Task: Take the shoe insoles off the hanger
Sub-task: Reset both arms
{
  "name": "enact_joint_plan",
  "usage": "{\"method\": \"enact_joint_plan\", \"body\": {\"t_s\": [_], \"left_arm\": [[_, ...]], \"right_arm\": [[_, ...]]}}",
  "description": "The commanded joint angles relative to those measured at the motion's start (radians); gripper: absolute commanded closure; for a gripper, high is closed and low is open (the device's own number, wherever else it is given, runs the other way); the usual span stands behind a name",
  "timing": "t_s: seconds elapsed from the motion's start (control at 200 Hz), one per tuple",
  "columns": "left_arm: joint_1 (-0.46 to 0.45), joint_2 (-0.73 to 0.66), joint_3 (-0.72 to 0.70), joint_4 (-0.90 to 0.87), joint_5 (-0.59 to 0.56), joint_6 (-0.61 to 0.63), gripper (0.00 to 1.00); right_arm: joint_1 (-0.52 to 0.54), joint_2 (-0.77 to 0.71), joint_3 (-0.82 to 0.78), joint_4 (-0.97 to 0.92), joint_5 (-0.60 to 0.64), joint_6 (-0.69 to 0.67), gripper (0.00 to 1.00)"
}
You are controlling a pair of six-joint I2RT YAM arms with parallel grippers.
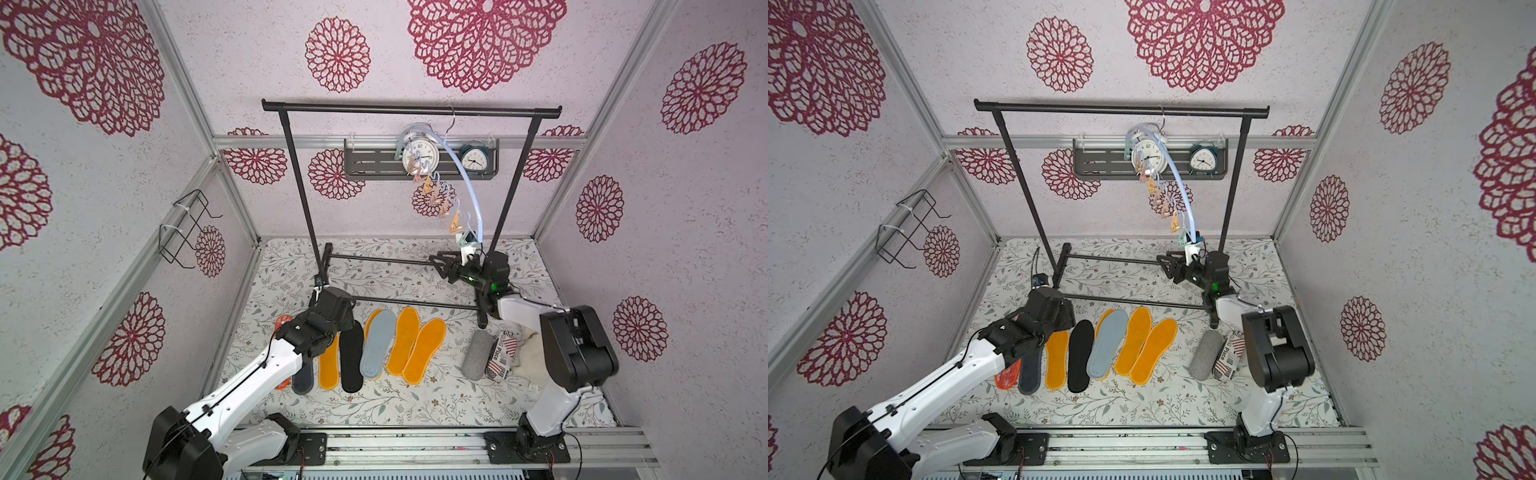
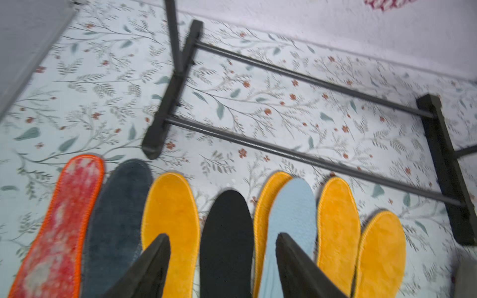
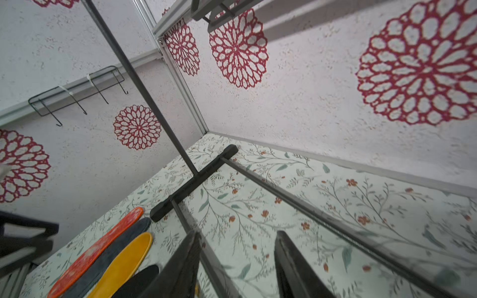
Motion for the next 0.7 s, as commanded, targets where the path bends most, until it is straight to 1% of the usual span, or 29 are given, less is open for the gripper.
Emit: {"method": "enact_joint_plan", "body": {"t_s": [0.0,0.07,0.135,0.21,0.33,0.36,0.385,0.43,0.495,0.575,0.64,0.695], "left_arm": [[0.053,-0.101,-0.094,0.183,-0.105,0.126,0.3],[0.084,-0.173,-0.174,0.277,-0.155,0.194,0.26],[0.129,-0.231,-0.238,0.337,-0.179,0.239,0.24],[0.181,-0.295,-0.315,0.394,-0.195,0.281,0.18],[0.265,-0.364,-0.43,0.479,-0.156,0.369,0.15],[0.285,-0.372,-0.455,0.499,-0.151,0.38,0.14],[0.302,-0.381,-0.463,0.507,-0.146,0.385,0.11],[0.345,-0.394,-0.485,0.534,-0.092,0.409,0.09],[0.403,-0.39,-0.529,0.61,-0.011,0.434,0.08],[0.456,-0.354,-0.581,0.752,0.062,0.459,0.08],[0.504,-0.28,-0.602,0.865,0.15,0.465,0.09],[0.536,-0.185,-0.591,0.94,0.194,0.469,0.09]], "right_arm": [[0.009,-0.223,-0.182,-0.051,0.131,-0.09,0.49],[0.01,-0.383,-0.295,-0.144,0.191,-0.143,0.47],[0.008,-0.534,-0.389,-0.221,0.265,-0.157,0.44],[0.009,-0.694,-0.457,-0.348,0.321,-0.197,0.42],[0.009,-0.954,-0.538,-0.562,0.471,-0.25,0.39],[0.008,-0.993,-0.548,-0.592,0.503,-0.262,0.38],[0.009,-1.026,-0.561,-0.623,0.527,-0.279,0.38],[0.008,-1.073,-0.59,-0.65,0.575,-0.301,0.37],[0.008,-1.121,-0.645,-0.638,0.664,-0.326,0.36],[0.005,-1.146,-0.727,-0.554,0.747,-0.339,0.34],[0.001,-1.123,-0.801,-0.412,0.771,-0.349,0.33],[0.0,-1.082,-0.868,-0.234,0.777,-0.36,0.32]]}}
